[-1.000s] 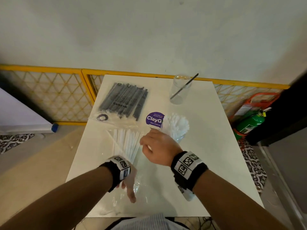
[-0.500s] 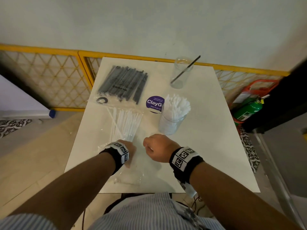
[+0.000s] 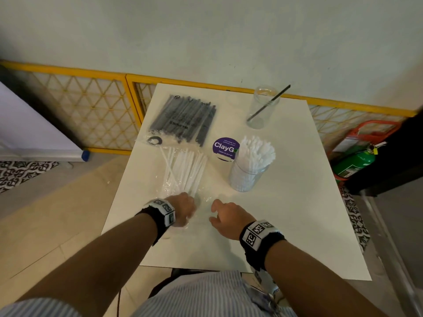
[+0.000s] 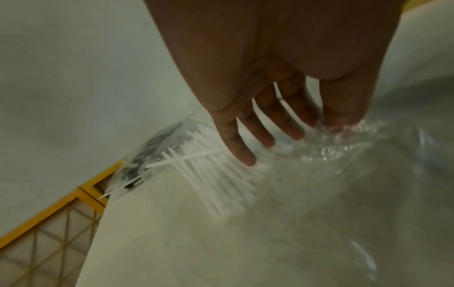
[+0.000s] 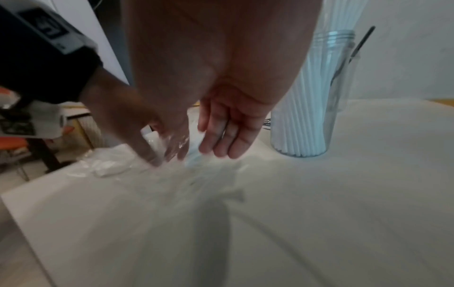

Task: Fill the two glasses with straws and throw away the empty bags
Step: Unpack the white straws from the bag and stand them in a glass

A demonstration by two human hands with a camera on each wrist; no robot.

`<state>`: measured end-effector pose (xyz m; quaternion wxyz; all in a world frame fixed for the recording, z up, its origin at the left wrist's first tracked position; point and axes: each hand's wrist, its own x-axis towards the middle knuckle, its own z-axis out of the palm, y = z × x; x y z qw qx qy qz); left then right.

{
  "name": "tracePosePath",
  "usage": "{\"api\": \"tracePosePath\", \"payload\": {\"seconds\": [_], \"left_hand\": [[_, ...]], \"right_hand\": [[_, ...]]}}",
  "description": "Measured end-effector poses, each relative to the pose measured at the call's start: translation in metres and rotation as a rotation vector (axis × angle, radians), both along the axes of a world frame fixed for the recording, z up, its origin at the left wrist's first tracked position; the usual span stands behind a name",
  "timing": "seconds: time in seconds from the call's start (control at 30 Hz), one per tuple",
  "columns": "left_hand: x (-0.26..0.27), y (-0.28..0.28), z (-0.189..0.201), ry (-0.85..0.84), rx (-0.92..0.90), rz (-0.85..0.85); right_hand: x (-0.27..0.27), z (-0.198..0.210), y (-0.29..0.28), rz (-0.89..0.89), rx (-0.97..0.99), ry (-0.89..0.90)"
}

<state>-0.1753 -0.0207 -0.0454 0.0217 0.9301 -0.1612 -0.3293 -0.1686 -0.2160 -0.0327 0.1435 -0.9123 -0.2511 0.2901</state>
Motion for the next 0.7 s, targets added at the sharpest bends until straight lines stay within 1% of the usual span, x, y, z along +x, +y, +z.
{"api": "tracePosePath", "payload": {"seconds": [0.03, 0.1, 0.17, 0.23, 0.3, 0.37, 0.47, 0.57, 0.63, 0.7], "left_hand": [[0.005, 0.004, 0.004, -0.026, -0.06, 0.045], [0.018, 0.011, 0.014, -0.078, -0.195, 0.216], [0.031, 0.015, 0.03, -0.138, -0.317, 0.332], [0.043, 0.017, 0.048, -0.174, -0.425, 0.387], [0.053, 0.017, 0.066, -0.182, -0.493, 0.411], [0.06, 0.018, 0.081, -0.188, -0.534, 0.432], [0.066, 0.022, 0.103, -0.205, -0.608, 0.485], [0.065, 0.025, 0.123, -0.237, -0.762, 0.547], [0.061, 0.022, 0.134, -0.255, -0.837, 0.563], [0.056, 0.013, 0.142, -0.242, -0.878, 0.531]], "right_hand": [[-0.001, 0.001, 0.001, -0.059, 0.081, -0.03], [-0.005, 0.008, 0.006, -0.141, 0.258, -0.085], [-0.008, 0.016, 0.015, -0.135, 0.41, -0.13], [-0.007, 0.025, 0.028, -0.1, 0.502, -0.196], [-0.001, 0.03, 0.039, -0.13, 0.53, -0.258], [0.008, 0.037, 0.046, -0.207, 0.541, -0.263], [0.019, 0.041, 0.049, -0.293, 0.551, -0.198], [0.026, 0.046, 0.047, -0.41, 0.537, -0.131], [0.032, 0.052, 0.047, -0.445, 0.494, -0.105], [0.042, 0.049, 0.05, -0.435, 0.421, -0.075]]}}
